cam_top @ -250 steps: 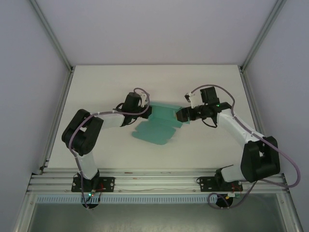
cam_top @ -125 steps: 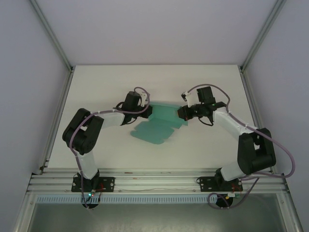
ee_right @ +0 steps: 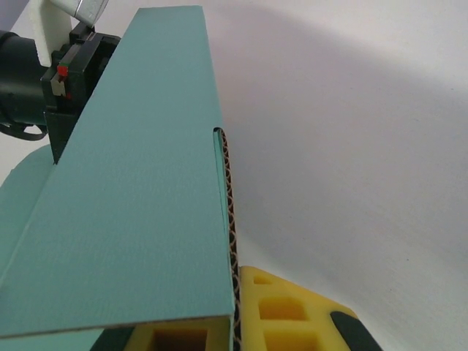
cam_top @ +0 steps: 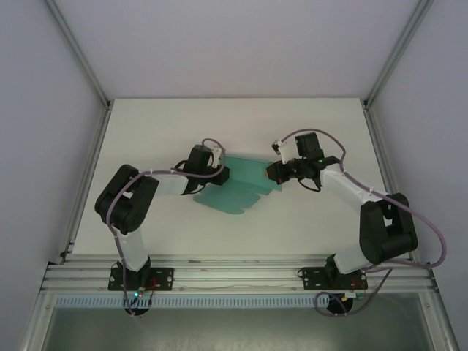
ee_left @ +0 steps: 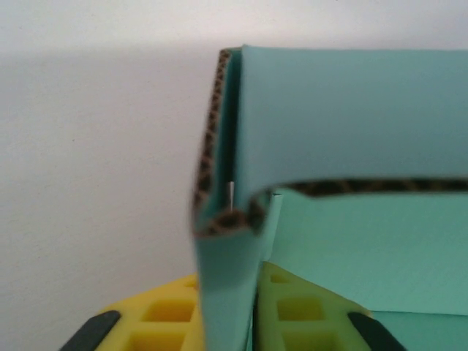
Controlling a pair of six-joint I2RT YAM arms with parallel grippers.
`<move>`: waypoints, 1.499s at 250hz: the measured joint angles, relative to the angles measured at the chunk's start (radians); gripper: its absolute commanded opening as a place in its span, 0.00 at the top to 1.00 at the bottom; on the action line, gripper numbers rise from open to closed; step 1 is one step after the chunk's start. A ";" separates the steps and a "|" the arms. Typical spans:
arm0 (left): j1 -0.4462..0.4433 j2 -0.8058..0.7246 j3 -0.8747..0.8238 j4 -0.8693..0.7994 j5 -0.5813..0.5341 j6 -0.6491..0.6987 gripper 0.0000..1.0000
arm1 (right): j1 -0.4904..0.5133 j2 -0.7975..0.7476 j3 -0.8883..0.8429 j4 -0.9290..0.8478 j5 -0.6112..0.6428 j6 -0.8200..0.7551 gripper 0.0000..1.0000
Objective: Assemble paper box
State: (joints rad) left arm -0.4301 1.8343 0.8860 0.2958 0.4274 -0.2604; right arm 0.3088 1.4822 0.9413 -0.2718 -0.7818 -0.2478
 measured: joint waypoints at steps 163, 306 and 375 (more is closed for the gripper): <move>-0.166 0.046 0.195 -0.247 -0.576 -0.216 1.00 | 0.101 -0.069 -0.091 0.182 0.289 0.124 0.89; -0.100 -0.130 0.014 -0.149 -0.571 -0.150 1.00 | 0.040 -0.256 0.009 0.121 0.436 0.263 0.00; -0.100 -0.156 -0.006 -0.149 -0.570 -0.153 1.00 | 0.029 -0.060 0.181 0.067 0.433 0.263 0.00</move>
State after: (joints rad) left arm -0.5301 1.6787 0.8795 0.1467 -0.1421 -0.4137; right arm 0.3374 1.4220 1.1221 -0.2047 -0.3492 0.0154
